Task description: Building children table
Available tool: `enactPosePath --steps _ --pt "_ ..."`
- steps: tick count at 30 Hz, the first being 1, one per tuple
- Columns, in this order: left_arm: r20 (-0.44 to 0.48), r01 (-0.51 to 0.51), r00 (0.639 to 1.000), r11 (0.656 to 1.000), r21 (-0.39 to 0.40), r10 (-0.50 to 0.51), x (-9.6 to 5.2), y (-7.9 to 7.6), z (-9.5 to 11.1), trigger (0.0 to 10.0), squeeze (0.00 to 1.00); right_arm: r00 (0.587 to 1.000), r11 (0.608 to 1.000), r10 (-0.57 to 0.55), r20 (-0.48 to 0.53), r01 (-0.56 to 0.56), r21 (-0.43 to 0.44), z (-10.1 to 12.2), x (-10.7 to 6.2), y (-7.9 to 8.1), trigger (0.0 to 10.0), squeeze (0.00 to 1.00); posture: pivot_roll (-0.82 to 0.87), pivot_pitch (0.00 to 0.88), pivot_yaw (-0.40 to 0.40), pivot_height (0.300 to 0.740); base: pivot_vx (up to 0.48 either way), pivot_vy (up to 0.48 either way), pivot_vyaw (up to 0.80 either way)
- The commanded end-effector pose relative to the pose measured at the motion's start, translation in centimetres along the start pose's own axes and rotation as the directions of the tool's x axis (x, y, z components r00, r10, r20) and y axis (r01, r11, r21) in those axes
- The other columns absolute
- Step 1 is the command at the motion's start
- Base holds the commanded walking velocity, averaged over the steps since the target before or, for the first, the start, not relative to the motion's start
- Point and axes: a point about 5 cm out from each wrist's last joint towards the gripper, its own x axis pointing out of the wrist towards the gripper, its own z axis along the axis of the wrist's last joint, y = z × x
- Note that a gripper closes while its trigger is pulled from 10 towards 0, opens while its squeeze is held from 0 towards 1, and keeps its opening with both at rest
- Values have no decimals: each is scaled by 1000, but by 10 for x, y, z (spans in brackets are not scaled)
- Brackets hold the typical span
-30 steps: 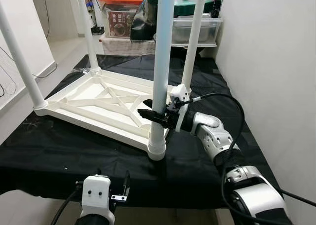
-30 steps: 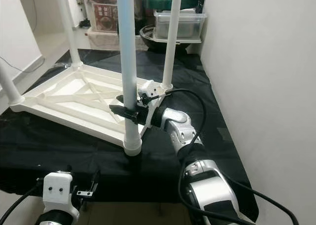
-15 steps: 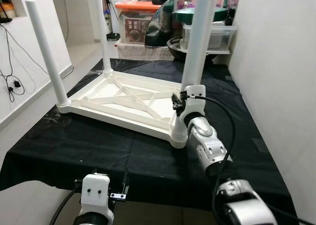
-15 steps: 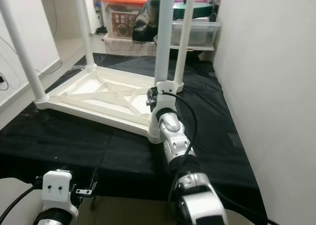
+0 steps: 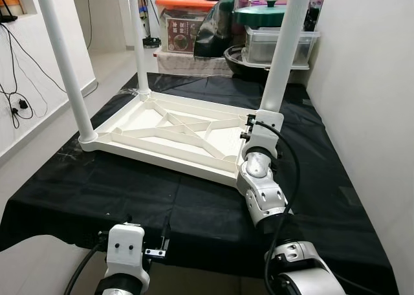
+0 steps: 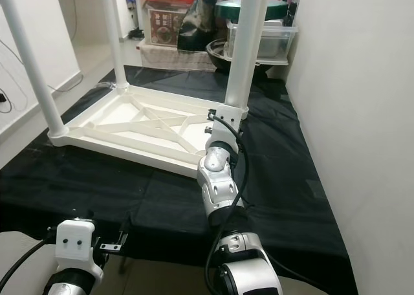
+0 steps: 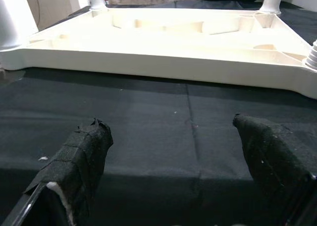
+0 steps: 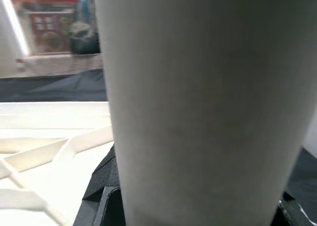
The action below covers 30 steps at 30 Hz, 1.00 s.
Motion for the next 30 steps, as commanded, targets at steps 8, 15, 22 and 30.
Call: enactPosePath --steps 8,15,22,30 --pt "-28 3 1000 1000 8 -3 1 1 -4 10000 0 981 976 190 -25 -186 112 -10 0 -2 10000 702 48 0 -31 740 0 0 0" --pt "-30 3 1000 1000 6 -3 1 1 -5 10000 0 930 923 368 20 -368 116 -1 14 -15 10000 0 41 0 -30 740 0 0 0" --pt "-33 10 999 1000 4 -10 3 1 -6 10000 0 633 614 772 63 -767 187 8 17 -20 10000 0 38 0 -28 740 0 0 0" --pt "-35 11 999 1000 7 -11 4 0 -8 10000 0 224 213 974 35 -957 199 16 9 -10 10000 0 49 0 -33 740 0 0 0"
